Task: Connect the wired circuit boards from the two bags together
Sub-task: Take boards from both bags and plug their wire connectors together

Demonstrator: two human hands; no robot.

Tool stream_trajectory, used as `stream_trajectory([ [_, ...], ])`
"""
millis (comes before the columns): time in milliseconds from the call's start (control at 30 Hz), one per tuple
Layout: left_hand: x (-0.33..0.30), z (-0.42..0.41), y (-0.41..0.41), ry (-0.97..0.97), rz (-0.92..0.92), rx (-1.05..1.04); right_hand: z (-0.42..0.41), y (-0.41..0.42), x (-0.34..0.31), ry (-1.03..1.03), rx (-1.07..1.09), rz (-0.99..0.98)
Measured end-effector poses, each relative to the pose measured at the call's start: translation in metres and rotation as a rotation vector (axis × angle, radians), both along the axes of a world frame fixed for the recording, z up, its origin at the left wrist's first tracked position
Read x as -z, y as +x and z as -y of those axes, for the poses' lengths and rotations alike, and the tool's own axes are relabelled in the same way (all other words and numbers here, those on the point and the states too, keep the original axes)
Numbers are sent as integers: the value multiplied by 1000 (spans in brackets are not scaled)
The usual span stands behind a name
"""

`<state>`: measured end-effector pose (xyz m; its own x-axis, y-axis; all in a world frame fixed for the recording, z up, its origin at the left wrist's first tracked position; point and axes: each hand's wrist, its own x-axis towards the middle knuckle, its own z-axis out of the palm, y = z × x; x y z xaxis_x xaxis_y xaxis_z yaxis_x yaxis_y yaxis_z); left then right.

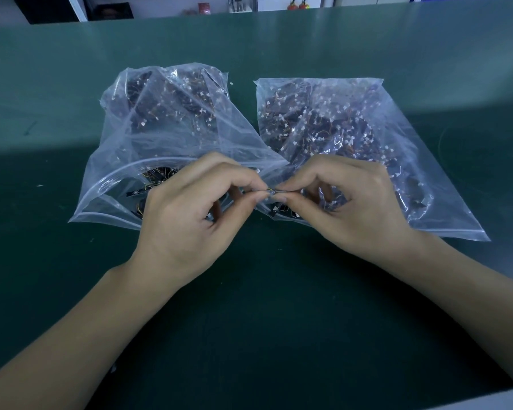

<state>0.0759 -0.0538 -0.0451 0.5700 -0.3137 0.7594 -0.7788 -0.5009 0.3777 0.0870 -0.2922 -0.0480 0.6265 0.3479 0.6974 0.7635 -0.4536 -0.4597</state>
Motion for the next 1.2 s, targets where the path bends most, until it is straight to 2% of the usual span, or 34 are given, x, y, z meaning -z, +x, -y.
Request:
stream_trajectory([
  [400, 2, -1, 1, 10, 29, -28, -1, 0, -2, -28, 36, -25],
  [600, 2, -6, 4, 5, -17, -66, 2, 4, -2, -221, 101, -123],
  [700, 3, -8, 3, 31, -45, -49, 4, 5, -3, -220, 106, -124],
  [967, 7, 2, 3, 197, 73, -165, 3, 5, 0, -89, 149, -9],
  [1200, 5, 8, 4, 490, 99, -210, 0, 2, 0, -88, 120, 4],
])
